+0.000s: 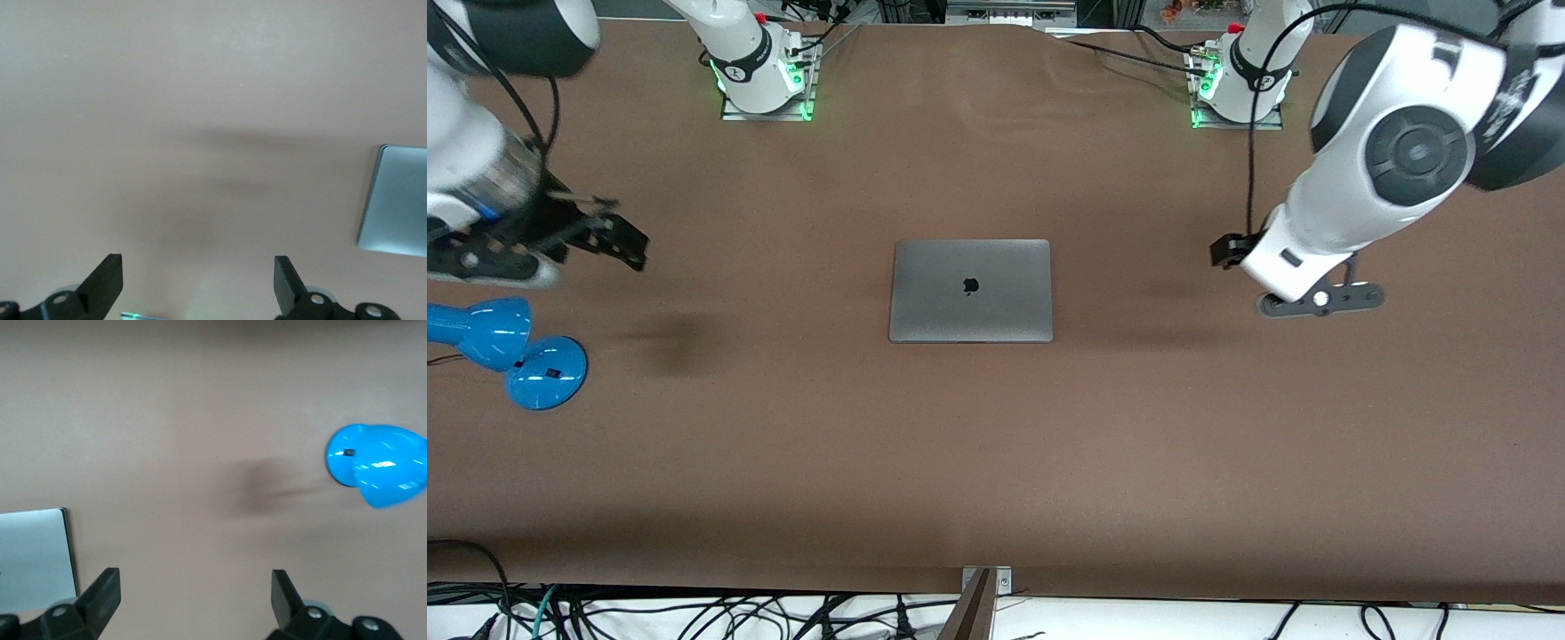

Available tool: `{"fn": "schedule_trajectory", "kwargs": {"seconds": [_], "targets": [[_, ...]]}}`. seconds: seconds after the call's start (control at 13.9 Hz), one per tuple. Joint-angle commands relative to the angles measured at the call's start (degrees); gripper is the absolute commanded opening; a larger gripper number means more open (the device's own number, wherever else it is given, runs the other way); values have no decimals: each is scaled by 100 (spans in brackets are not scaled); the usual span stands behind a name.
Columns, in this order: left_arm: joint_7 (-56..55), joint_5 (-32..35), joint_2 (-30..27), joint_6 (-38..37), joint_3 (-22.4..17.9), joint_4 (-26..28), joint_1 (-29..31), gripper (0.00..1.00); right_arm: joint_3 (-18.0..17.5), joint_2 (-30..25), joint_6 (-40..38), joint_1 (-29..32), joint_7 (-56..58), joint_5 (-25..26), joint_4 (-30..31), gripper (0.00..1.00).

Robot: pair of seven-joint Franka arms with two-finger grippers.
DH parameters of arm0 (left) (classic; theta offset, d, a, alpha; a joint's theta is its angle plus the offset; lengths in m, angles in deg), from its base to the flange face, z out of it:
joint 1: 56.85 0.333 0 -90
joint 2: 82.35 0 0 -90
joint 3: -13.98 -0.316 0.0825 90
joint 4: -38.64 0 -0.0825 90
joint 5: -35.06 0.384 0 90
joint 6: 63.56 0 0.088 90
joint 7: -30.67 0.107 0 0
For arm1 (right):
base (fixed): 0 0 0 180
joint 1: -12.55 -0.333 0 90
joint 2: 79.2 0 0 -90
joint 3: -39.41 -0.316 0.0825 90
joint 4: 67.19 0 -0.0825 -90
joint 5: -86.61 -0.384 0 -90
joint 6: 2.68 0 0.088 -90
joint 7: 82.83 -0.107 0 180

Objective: Close laptop with both arms from behind

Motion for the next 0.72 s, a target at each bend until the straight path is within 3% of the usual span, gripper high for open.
{"fn": "schedule_trajectory", "kwargs": {"seconds": [0.0,0.36,0.65], "targets": [[852,-573,-806,64,-779,686,-38,100,-23,-560,-358,156,29,18,329,100],[1812,-654,-1781,72,-1554,1406,-38,100,293,-719,-543,201,29,-395,329,100],[1901,-662,-2415,247,-1687,2057,-47,100,293,-702,-561,52,-50,-395,338,100]]}}
